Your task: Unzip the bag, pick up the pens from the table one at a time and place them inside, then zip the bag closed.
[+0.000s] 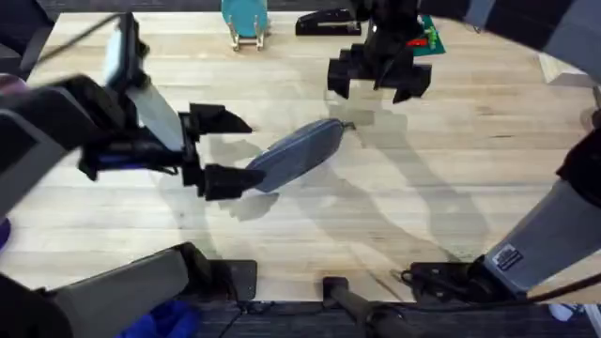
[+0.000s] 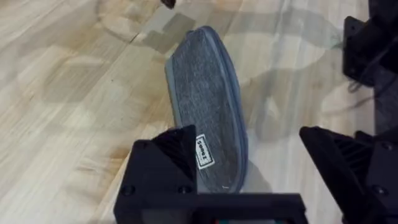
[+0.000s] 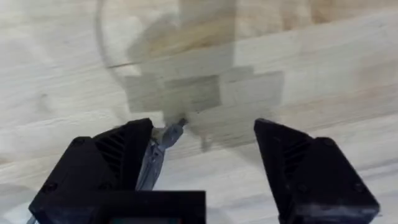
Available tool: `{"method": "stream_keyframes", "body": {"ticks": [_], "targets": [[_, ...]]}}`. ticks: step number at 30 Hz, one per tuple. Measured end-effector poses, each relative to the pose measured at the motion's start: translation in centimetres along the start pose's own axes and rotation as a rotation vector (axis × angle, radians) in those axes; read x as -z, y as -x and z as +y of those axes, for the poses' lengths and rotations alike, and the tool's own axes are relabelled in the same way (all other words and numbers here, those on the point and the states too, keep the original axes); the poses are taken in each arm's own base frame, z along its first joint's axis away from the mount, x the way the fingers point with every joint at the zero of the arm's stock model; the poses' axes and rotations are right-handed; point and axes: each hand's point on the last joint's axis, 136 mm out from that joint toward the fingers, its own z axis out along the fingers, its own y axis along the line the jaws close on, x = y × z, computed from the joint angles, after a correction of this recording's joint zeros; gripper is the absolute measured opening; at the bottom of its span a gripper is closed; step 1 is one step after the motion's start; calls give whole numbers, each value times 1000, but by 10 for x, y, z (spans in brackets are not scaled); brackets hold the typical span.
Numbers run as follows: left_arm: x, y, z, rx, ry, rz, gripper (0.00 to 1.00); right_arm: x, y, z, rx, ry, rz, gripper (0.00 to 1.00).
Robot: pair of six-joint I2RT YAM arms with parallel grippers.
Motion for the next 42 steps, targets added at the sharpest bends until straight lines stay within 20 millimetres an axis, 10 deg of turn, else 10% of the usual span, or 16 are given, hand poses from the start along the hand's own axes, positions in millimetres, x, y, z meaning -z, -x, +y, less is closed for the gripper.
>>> {"method": "stream_keyframes", "body": {"ticks": [19,42], "targets": [[62,60,28,227,249,253,998,114,15,19,247,143,-182,995],[100,92,-59,340,687,195,997,215,-65,-48,448,300,-274,996]]}}
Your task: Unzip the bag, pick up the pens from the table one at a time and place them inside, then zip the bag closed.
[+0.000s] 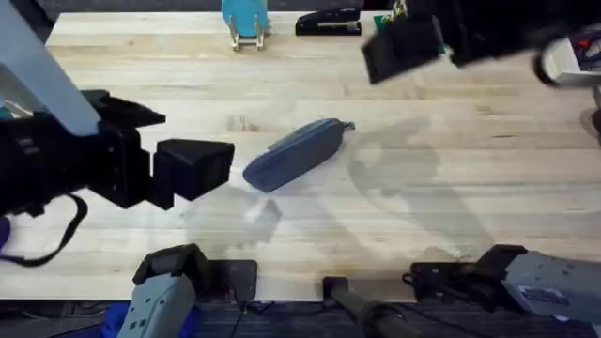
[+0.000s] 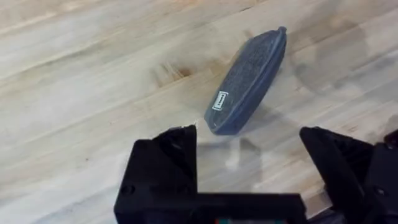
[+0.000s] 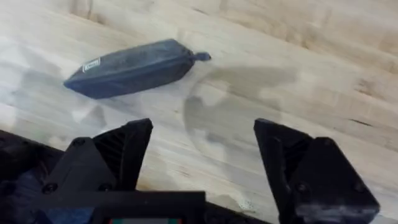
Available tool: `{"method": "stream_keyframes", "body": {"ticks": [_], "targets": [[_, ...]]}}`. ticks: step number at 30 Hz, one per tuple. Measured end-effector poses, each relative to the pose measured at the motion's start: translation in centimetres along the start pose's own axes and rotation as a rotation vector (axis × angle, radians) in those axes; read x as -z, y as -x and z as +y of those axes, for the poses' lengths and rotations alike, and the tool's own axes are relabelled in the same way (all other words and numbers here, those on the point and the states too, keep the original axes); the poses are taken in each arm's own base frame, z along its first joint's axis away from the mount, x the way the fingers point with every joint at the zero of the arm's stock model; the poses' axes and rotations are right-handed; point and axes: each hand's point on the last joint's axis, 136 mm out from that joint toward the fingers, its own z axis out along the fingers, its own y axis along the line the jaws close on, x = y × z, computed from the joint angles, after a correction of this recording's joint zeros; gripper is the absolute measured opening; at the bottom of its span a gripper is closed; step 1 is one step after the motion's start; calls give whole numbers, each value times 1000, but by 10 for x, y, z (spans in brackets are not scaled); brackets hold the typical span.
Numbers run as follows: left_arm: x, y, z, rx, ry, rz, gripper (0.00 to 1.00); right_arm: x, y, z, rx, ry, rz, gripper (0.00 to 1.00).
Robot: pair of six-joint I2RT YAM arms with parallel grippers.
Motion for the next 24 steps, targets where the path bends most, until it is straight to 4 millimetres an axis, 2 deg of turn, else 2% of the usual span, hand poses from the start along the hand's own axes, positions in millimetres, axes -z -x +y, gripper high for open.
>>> {"method": "stream_keyframes", "body": {"ticks": [4,10,13,16,24], "targets": [[2,-9,-4,54,-5,28,997,1,-26,-9,-11,14,-38,996],[2,-22,-10,114,-25,81,997,-8,-68,-21,-13,17,-39,996],[3,-24,-11,132,-26,92,997,-13,-82,-23,-14,26,-24,996],[3,-25,-11,142,-26,94,997,-17,-89,-24,-13,28,-11,996],[3,-26,-12,148,-28,97,997,-17,-86,-23,-14,32,-24,995]]}}
